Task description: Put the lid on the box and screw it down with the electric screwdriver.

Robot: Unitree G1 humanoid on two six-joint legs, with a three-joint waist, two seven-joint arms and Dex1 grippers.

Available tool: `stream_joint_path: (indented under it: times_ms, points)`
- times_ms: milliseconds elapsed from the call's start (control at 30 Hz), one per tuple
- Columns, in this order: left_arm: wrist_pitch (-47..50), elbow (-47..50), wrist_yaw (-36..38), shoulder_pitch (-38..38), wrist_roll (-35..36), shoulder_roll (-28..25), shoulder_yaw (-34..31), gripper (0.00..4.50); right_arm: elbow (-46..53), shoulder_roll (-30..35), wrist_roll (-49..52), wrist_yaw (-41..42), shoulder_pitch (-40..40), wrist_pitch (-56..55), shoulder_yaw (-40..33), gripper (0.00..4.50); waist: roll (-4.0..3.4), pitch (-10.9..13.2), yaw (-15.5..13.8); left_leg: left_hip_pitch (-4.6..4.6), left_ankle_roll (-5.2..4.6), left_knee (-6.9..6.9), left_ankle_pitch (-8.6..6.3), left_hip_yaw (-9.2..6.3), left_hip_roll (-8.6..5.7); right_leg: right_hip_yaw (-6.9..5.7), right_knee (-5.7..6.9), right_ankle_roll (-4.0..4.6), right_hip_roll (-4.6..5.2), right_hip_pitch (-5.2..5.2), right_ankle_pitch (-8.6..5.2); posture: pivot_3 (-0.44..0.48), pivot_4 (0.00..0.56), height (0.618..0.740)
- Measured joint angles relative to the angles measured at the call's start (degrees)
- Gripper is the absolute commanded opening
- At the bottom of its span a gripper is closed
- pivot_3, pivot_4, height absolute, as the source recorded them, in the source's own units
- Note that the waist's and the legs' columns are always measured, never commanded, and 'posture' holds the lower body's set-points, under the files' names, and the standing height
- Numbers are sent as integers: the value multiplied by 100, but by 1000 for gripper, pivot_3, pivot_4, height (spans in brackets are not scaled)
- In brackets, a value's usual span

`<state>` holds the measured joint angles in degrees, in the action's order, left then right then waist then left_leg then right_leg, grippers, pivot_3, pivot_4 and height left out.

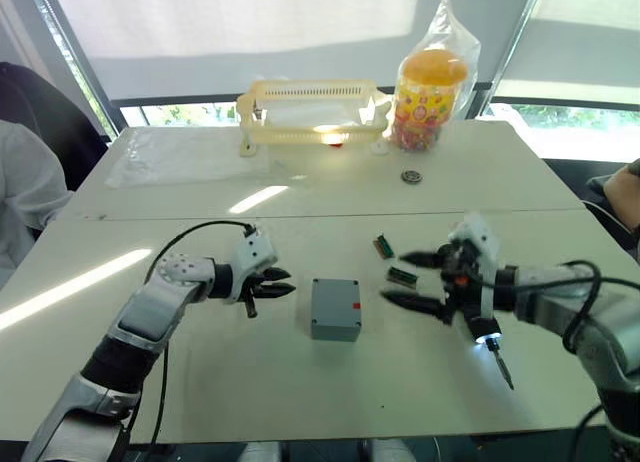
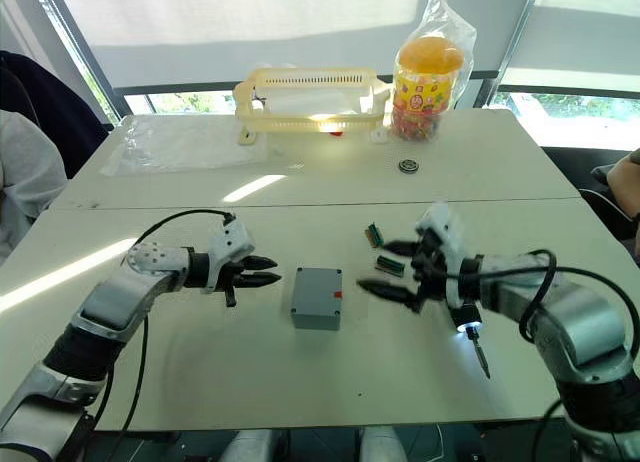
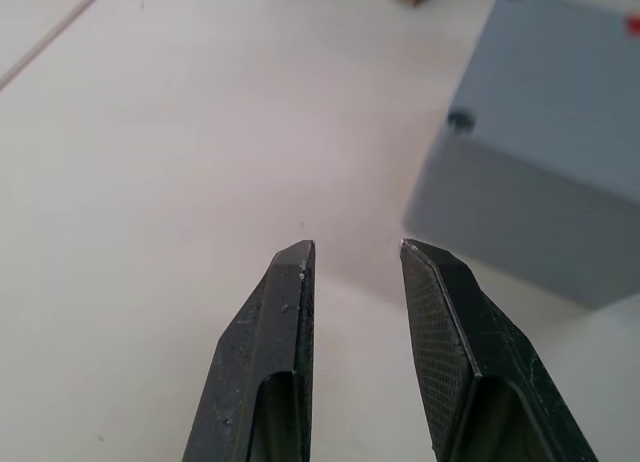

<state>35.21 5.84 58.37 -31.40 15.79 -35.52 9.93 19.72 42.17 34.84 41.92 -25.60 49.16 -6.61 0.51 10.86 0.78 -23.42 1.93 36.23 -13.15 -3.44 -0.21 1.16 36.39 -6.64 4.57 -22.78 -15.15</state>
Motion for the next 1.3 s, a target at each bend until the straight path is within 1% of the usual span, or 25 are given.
stream_joint_path:
  times_ms: [67, 100, 167, 233, 267, 333, 500, 700, 867, 967, 1100, 1133, 1300]
  points:
    - [188, 156, -18, -136, 171, 11, -151, 1326, -602, -230, -425, -238, -319, -447, 166, 4479, 0, 0, -12, 0, 0, -1, 0, 1, -2, 0, -1, 0, 1, 0, 0, 0, 150, 740]
    - [290, 230, -55, -226, 255, 13, -210, 1326, -1089, -362, -749, -353, -465, -794, 336, 4479, 1, -1, -8, -1, 1, -2, 0, 2, -2, 0, -1, 0, 2, 0, 0, 0, 150, 740]
    - [397, 363, -116, -260, 347, -6, -255, 1326, -1688, -548, -1119, -430, -515, -1180, 558, 3946, 0, -1, -2, -1, 1, -5, 1, 3, -4, 2, -1, -1, 4, -3, 0, 0, 150, 740]
    - [527, 464, -173, -232, 390, 1, -261, 1326, -2481, -860, -1448, -496, -721, -1660, 739, 3159, -1, 0, 27, -2, 3, -6, 2, 11, -4, 8, 2, -1, 4, -10, 1, 0, 150, 740]
    - [614, 580, -229, -201, 430, 0, -254, 1326, -3013, -1049, -1620, -509, -874, -2013, 813, 3159, -1, 0, 56, -1, 3, -6, 2, 14, -3, 12, 8, -1, 3, -13, 1, 0, 150, 740]
    - [707, 775, -291, -143, 497, -9, -248, 1326, -3678, -1323, -1807, -513, -1033, -2461, 869, 3159, -2, 1, 56, -1, 4, -9, 3, 13, -2, 12, 15, -1, 2, -18, 1, 0, 150, 740]
    - [932, 958, -479, 116, 593, -109, -274, 1326, -4548, -1669, -2065, -462, -1260, -3267, 854, 3159, -2, 1, 36, -1, 10, -7, 6, 12, -2, 14, 35, -1, 1, -28, 0, 0, 150, 740]
    - [979, 1115, -621, 222, 625, -171, -277, 1326, -5035, -1867, -2169, -493, -1338, -3639, 808, 3159, -2, 1, 26, -1, 13, -6, 8, 12, -3, 15, 45, 0, 2, -30, 0, 0, 150, 740]
    - [1042, 1129, -679, 246, 629, -171, -266, 1326, -5105, -1870, -2230, -493, -1338, -3717, 787, 3159, -3, 1, 36, -1, 14, -6, 8, 12, -3, 16, 53, 0, 1, -35, -1, 0, 150, 740]
    - [1042, 1129, -710, 246, 626, -171, -235, 1326, -5152, -1897, -2233, -500, -1338, -3720, 761, 2294, -3, 1, 37, -1, 14, -6, 8, 12, -3, 17, 57, 0, 1, -37, -1, 0, 150, 740]
    - [1040, 1129, -727, 247, 622, -171, -214, 1326, -5160, -1926, -2248, -506, -1339, -3719, 733, 125, -3, 1, 37, 0, 14, -6, 8, 12, -3, 17, 58, 0, 1, -38, -1, 0, 150, 740]
    - [1038, 1129, -727, 247, 621, -171, -213, 1326, -5160, -1931, -2264, -506, -1339, -3718, 732, 55, -3, 1, 37, -1, 14, -6, 8, 12, -3, 17, 58, 0, 1, -38, -1, 0, 150, 740]
    - [1008, 1120, -728, 246, 615, -171, -211, 1326, -5160, -1952, -2290, -506, -1340, -3700, 732, 55, -3, 1, 37, -1, 15, -6, 9, 12, -3, 17, 58, 0, 1, -38, -1, 0, 150, 740]
